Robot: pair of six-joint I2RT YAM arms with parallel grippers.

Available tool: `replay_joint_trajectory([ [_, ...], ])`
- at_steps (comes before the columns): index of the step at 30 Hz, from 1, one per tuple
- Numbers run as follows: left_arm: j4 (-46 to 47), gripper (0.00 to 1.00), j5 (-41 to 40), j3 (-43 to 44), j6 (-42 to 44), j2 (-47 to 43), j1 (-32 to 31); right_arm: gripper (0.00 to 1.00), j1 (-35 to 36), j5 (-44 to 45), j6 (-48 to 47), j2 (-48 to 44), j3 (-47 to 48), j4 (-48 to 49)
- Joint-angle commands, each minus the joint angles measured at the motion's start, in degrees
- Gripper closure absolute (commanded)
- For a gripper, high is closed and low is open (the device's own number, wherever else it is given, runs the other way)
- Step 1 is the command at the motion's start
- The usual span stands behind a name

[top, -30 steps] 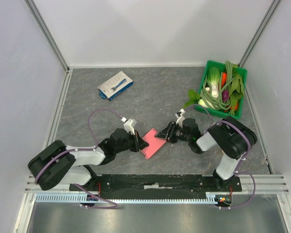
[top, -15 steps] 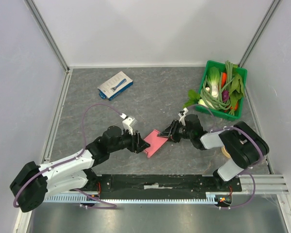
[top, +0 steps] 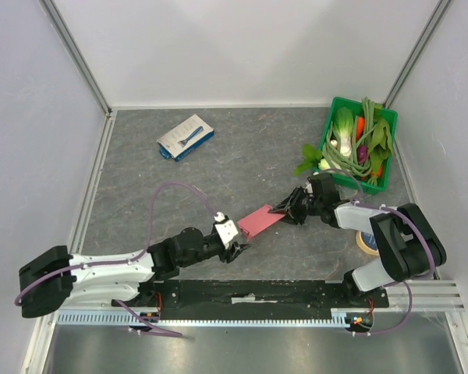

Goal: Fold the paper box

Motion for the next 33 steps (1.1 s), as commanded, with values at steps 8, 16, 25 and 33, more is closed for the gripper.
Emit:
replay_joint_trajectory([
  [8,12.99,0.42,-1.10,1.07,25.02,9.32,-3.11,0.67,-0.28,-0.44,3.47,-5.05,3.55,-12.08],
  [16,12.82,0.44,1.71,4.24,28.20,17.06,-3.19,0.68,-0.28,-1.93,6.91,-6.80,1.36,-11.21],
  [25,16.14,0.48,-1.18,6.35,29.95,23.65,-3.19,0.67,-0.20,-2.73,9.81,-10.40,-0.75,-10.94],
  [33,17.56,0.51,-4.26,7.06,30.92,27.61,-3.37,0.66,-0.19,-5.01,14.55,-12.95,-3.66,-8.30],
])
